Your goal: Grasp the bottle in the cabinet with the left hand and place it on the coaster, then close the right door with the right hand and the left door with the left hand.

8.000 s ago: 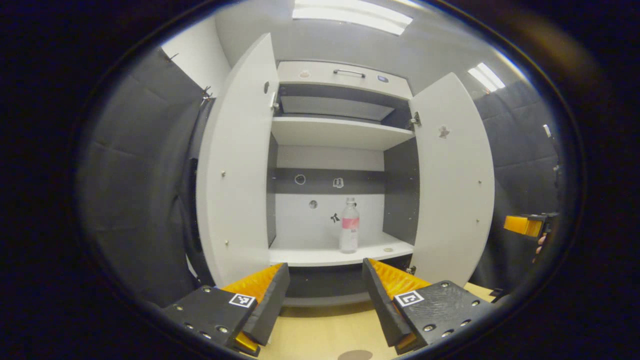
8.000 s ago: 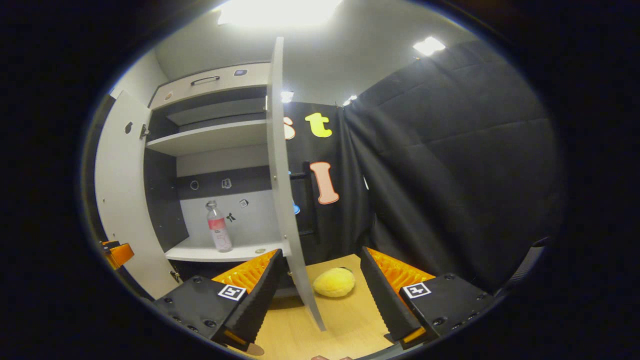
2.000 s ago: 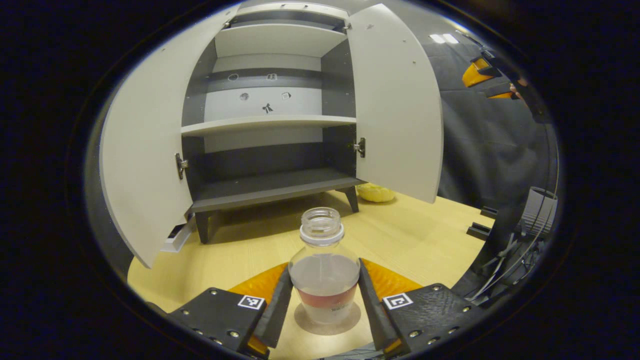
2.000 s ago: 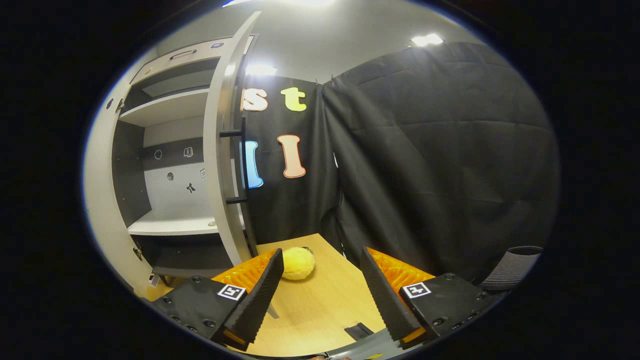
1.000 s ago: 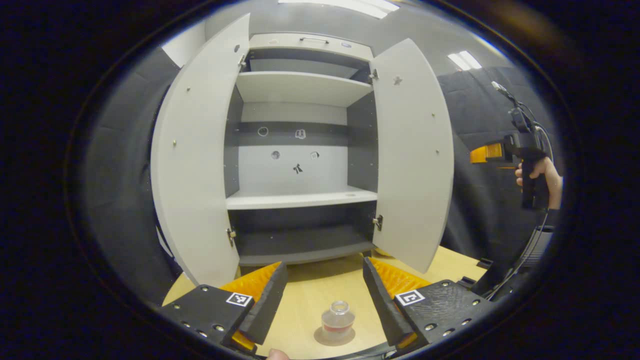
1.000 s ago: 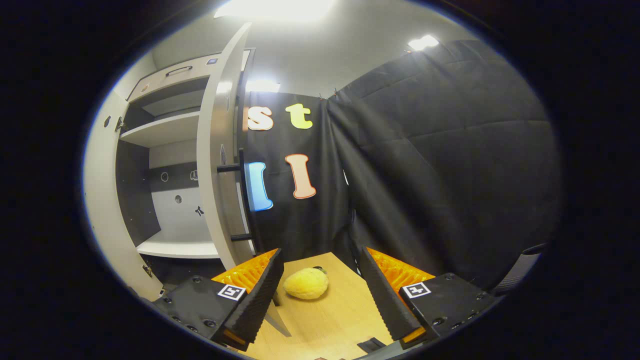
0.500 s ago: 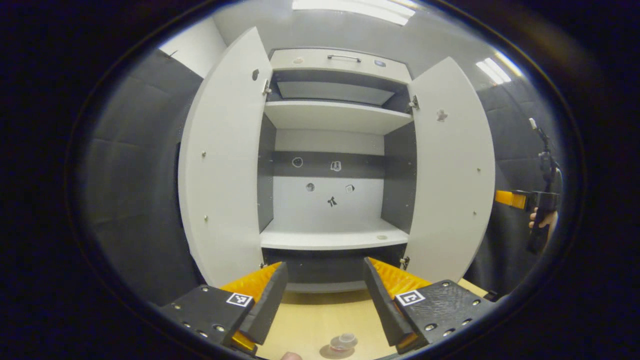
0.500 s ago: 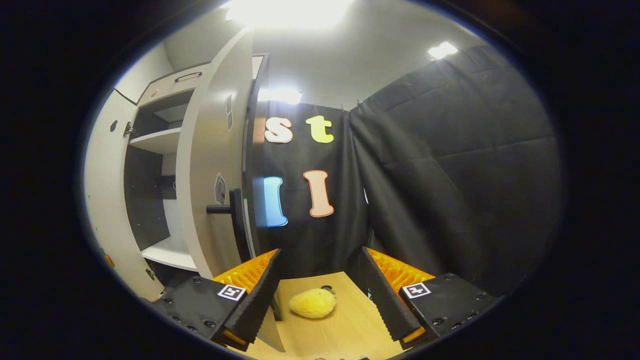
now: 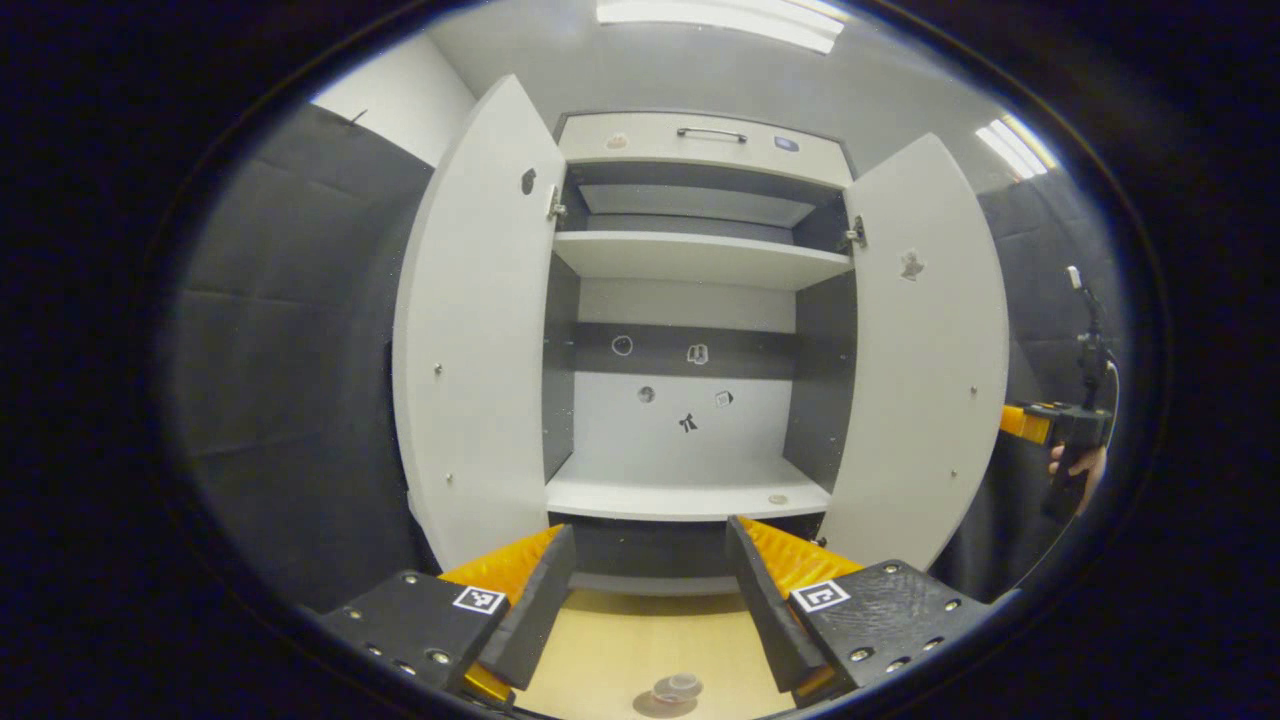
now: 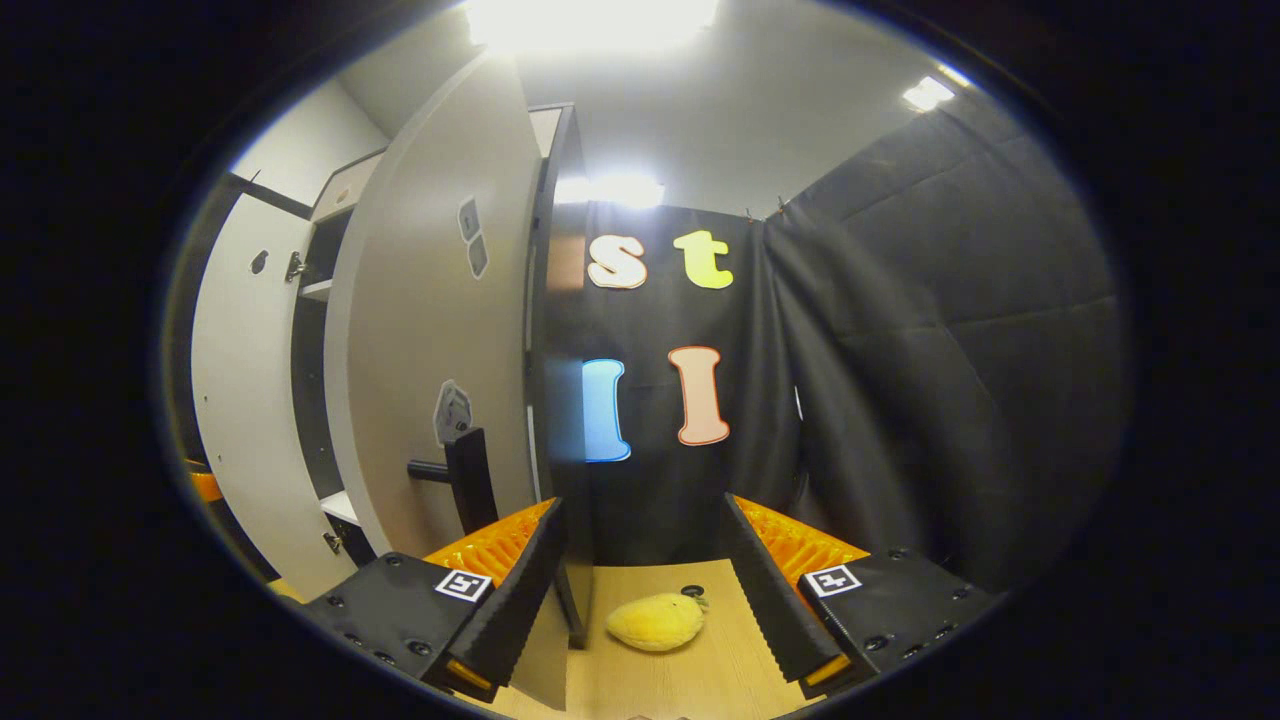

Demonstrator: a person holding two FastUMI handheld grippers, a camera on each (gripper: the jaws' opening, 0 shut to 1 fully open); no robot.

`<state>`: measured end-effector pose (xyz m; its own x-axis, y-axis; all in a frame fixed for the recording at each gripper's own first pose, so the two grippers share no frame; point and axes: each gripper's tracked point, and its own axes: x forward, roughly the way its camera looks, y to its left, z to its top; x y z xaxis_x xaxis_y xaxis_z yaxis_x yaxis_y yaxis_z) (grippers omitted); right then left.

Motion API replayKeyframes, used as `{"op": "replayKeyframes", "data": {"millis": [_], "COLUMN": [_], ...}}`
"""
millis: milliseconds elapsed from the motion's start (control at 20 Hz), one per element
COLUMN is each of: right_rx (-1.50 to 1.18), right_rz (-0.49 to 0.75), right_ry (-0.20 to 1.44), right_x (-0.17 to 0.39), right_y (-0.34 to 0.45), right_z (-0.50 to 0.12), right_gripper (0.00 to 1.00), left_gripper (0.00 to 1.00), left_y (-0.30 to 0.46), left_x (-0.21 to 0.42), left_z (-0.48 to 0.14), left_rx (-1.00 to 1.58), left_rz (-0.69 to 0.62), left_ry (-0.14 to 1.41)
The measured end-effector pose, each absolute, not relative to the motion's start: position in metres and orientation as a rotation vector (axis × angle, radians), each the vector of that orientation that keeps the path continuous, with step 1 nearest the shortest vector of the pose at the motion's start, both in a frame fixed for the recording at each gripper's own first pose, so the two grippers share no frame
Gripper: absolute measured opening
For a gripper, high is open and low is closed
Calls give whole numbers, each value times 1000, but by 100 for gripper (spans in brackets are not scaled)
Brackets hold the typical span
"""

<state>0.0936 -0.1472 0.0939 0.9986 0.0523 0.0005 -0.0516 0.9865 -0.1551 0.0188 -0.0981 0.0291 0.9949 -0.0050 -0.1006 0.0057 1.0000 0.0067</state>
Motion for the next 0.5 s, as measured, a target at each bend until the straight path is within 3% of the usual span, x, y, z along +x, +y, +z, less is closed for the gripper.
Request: {"op": "replayKeyframes", "data": {"millis": [350,400,500], "right_rx": [-181,-173,-169], "right_rz": [136,143,136], "right_ry": [3,12,17], "right_x": [98,97,96], "right_y": [-137,-136,-133], "right_z": [93,91,92], "right_gripper": [96,92,97], "left_gripper": [87,88,88], "left_y": [-46,-41,-39], "left_x": [-10,-15,-21], "left_z": [37,37,34], "left_rx": [16,18,-3], "left_rz": [213,237,230], "left_ry": [99,102,98]}}
